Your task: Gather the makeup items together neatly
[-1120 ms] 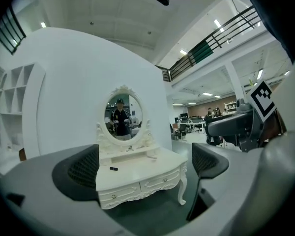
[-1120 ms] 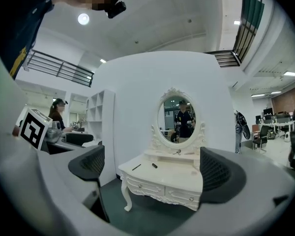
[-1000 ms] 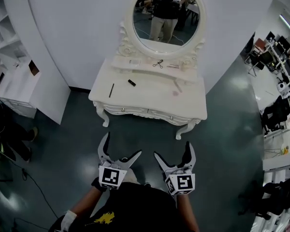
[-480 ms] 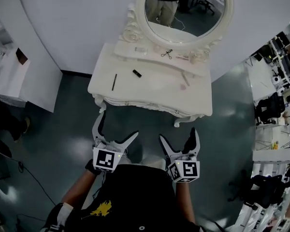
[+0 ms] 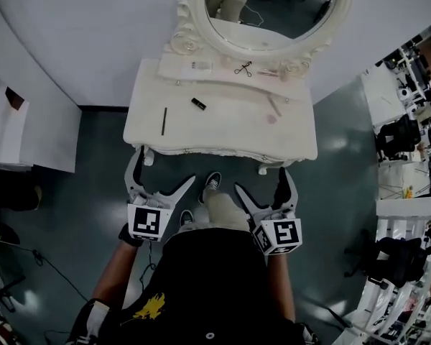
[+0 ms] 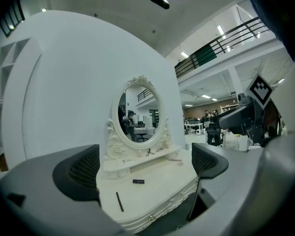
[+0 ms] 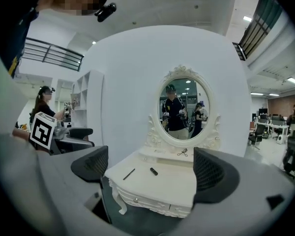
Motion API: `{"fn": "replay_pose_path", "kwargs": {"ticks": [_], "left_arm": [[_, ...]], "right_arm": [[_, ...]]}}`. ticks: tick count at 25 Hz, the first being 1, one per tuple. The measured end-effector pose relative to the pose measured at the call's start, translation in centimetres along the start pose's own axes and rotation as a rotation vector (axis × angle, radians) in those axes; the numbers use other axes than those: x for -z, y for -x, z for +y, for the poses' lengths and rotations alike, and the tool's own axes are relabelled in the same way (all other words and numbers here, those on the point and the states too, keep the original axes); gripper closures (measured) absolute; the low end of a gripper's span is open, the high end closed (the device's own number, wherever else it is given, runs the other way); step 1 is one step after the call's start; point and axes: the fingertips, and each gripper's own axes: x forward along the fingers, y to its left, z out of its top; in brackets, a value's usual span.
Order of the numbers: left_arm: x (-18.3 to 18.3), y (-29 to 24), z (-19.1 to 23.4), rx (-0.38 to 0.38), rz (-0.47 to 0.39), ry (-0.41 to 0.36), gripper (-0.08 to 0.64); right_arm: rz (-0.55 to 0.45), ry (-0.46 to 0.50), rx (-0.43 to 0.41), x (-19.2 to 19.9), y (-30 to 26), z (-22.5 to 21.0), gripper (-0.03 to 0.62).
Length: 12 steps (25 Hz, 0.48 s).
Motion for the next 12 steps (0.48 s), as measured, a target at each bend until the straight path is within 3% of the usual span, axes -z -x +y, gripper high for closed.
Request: {"fn": "replay_pose_path", "kwargs": {"ticks": [7,12], "left_arm": [[1.1,-3.8,3.1,-0.044,0.026,-0.015,-0.025],[0.5,-8.3,5.7,-0.068,0.002,-0.162,-0.025]], "right_arm": [[0.014,-0.019,-0.034,1.3,-6.4,-2.5,0.062],[0.056,-0.060,-0.090,3.1,-14.7,-5.5,0.125]]}}
